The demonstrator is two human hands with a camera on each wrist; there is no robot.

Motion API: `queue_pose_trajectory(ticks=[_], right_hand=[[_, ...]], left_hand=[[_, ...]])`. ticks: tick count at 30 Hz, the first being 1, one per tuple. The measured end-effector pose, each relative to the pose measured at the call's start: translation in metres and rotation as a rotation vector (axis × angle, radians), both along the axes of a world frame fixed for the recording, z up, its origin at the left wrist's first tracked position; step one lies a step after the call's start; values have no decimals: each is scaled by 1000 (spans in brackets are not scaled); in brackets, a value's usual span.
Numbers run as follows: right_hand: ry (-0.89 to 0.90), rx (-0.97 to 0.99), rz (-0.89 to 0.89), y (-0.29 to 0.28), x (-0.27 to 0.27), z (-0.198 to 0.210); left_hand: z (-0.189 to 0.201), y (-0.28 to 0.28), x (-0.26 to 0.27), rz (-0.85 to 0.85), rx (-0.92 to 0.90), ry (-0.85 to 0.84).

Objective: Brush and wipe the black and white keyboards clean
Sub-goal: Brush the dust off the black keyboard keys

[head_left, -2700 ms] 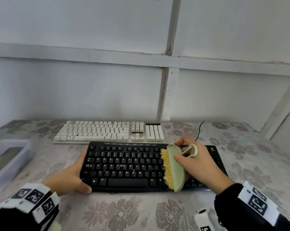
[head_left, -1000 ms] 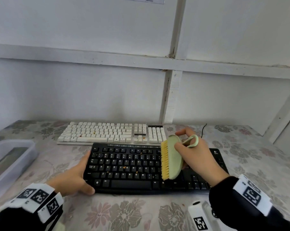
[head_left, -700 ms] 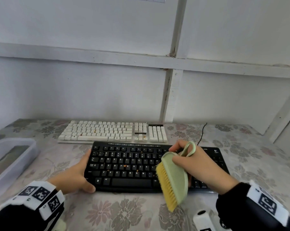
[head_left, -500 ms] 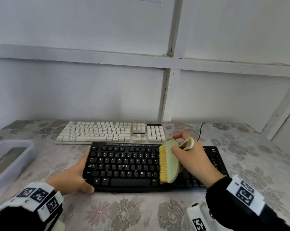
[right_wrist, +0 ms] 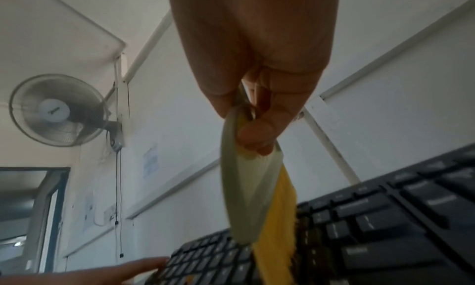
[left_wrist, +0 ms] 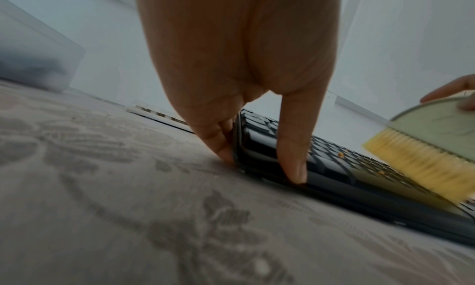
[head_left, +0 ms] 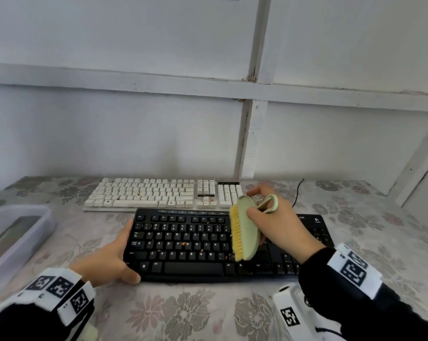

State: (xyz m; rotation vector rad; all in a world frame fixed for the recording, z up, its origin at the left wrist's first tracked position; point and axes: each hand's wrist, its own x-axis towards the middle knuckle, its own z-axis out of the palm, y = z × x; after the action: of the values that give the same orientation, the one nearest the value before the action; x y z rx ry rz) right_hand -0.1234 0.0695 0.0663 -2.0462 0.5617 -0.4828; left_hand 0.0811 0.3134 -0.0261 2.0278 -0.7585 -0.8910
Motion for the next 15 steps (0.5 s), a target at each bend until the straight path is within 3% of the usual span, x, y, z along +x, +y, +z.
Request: queue_pose_trajectory(ticks=[7, 15], right_hand=[[162, 1, 173, 13, -17, -8], [-44, -8, -6, 1, 0, -3]], left_hand=[[2, -3, -2, 7, 21, -22], [4, -3, -5, 5, 3, -21]])
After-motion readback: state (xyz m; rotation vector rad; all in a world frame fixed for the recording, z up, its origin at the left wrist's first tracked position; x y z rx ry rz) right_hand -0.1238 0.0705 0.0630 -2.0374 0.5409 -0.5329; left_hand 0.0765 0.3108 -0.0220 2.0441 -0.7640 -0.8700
